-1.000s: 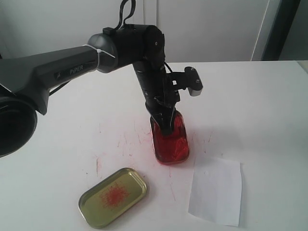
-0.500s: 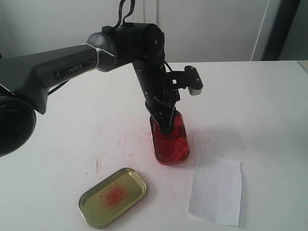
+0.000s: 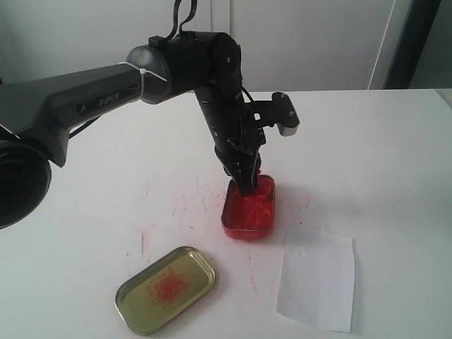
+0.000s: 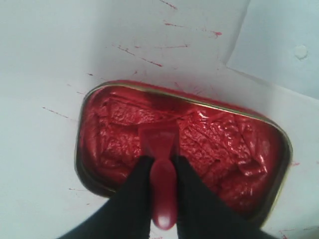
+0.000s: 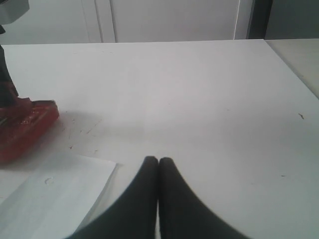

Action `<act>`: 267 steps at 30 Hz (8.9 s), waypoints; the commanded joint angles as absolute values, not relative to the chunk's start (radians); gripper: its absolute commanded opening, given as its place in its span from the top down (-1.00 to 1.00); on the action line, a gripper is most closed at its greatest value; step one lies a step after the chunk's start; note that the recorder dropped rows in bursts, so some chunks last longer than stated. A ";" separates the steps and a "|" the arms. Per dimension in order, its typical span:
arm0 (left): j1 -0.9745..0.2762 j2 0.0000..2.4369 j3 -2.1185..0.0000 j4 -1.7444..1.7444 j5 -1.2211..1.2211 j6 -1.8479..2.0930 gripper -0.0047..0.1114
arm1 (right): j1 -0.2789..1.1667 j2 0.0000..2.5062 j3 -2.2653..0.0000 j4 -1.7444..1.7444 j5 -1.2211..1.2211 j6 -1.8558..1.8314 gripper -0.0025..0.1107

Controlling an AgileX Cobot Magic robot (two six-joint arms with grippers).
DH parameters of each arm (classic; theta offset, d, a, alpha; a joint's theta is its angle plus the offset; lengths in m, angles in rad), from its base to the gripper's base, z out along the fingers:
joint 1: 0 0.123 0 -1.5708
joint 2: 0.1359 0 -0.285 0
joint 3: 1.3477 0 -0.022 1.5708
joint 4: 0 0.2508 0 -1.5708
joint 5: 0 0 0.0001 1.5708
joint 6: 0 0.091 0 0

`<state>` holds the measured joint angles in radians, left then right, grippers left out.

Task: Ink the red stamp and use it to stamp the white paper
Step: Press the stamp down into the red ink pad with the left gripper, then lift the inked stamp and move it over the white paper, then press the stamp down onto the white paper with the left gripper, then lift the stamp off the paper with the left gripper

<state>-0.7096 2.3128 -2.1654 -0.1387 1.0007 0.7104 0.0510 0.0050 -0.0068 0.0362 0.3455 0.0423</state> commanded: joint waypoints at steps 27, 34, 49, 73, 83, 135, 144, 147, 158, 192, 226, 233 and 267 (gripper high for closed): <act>-0.712 2.252 -2.166 -0.167 1.102 0.676 0.92 | 0.051 0.000 0.000 0.029 0.344 0.034 0.96; -0.753 2.222 -2.164 -0.155 1.121 0.676 0.92 | 0.051 0.000 0.000 0.029 0.344 0.034 0.96; -0.841 2.222 -2.164 -0.183 1.130 0.664 0.92 | 0.051 0.000 0.000 0.029 0.344 0.022 0.96; -0.921 2.222 -2.051 -0.316 1.053 0.748 0.92 | 0.051 0.000 0.000 0.029 0.344 0.022 0.96; -0.921 2.224 -1.958 -0.387 0.954 0.814 0.92 | 0.051 0.000 0.000 0.029 0.344 0.022 0.96; -1.000 2.397 -1.927 -0.189 0.968 0.652 0.92 | 0.051 0.000 0.000 0.029 0.344 0.022 0.96; -1.000 2.406 -1.927 -0.192 0.985 0.652 0.92 | 0.051 0.000 0.000 0.029 0.344 0.022 0.96; -1.000 2.410 -1.927 -0.192 0.957 0.652 0.92 | 0.051 0.000 0.000 0.029 0.344 0.022 0.96; -1.000 2.410 -1.927 -0.150 0.936 0.656 0.92 | 0.051 0.000 0.000 0.029 0.344 0.022 0.96; -1.000 2.325 -2.025 -0.139 0.982 0.656 0.92 | 0.051 0.000 0.000 0.029 0.344 0.022 0.96; -0.999 2.250 -2.027 -0.049 0.964 0.333 0.92 | 0.051 0.000 0.000 0.029 0.344 0.022 0.96; -0.999 2.217 -2.027 -0.045 0.955 0.333 0.92 | 0.051 0.000 0.000 0.029 0.344 0.022 0.96; -0.724 2.209 -2.023 -0.674 1.221 0.603 0.92 | 0.051 0.000 0.000 0.029 0.344 0.041 0.96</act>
<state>-0.7525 2.2307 -2.0274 -0.5972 1.1257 0.5511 0.0510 0.0050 -0.0068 0.0362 0.3455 0.0395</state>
